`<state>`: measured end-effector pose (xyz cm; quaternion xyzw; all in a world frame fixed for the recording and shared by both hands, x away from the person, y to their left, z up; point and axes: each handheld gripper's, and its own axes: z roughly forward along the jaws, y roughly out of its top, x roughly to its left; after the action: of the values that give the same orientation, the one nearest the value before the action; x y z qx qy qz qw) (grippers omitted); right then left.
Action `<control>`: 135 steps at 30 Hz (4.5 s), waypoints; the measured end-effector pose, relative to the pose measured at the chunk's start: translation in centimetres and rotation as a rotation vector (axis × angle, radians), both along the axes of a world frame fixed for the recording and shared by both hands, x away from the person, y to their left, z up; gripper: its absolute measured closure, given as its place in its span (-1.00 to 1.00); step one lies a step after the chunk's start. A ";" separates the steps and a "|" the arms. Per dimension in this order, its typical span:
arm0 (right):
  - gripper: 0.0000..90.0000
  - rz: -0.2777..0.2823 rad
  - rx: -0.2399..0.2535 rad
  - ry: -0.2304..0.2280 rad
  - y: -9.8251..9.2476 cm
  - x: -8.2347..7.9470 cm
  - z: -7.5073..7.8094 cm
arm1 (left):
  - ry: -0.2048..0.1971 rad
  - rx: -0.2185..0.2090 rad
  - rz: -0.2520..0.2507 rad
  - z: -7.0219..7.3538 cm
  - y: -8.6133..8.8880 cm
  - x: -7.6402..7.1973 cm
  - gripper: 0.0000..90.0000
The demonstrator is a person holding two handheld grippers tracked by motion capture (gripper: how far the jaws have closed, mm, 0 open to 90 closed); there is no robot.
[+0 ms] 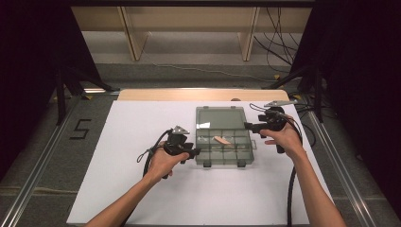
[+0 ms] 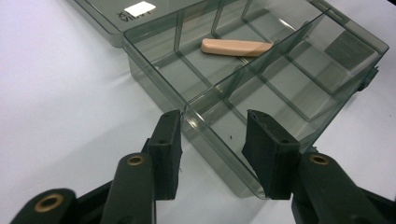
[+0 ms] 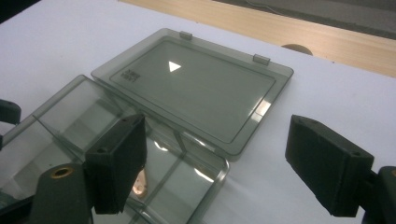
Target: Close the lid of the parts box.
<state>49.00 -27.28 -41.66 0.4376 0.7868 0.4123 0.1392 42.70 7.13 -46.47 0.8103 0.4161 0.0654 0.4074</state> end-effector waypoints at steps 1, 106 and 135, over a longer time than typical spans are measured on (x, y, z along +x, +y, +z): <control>-0.51 -0.010 0.017 0.018 0.1 -0.1 0.1 | 0.000 0.000 0.000 0.0 0.0 0.0 0.26; 0.35 -0.149 0.026 0.281 1.7 6.4 -3.9 | 0.021 0.013 -0.029 -0.6 -0.1 0.3 0.36; 0.82 -0.069 0.049 0.093 -0.1 4.6 -3.7 | 0.016 0.010 -0.032 -0.6 -0.1 0.3 0.36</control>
<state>53.64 -27.38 -45.34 0.4865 0.7664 0.4058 0.1058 42.97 6.99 -47.06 0.8194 0.4060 0.0546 0.4009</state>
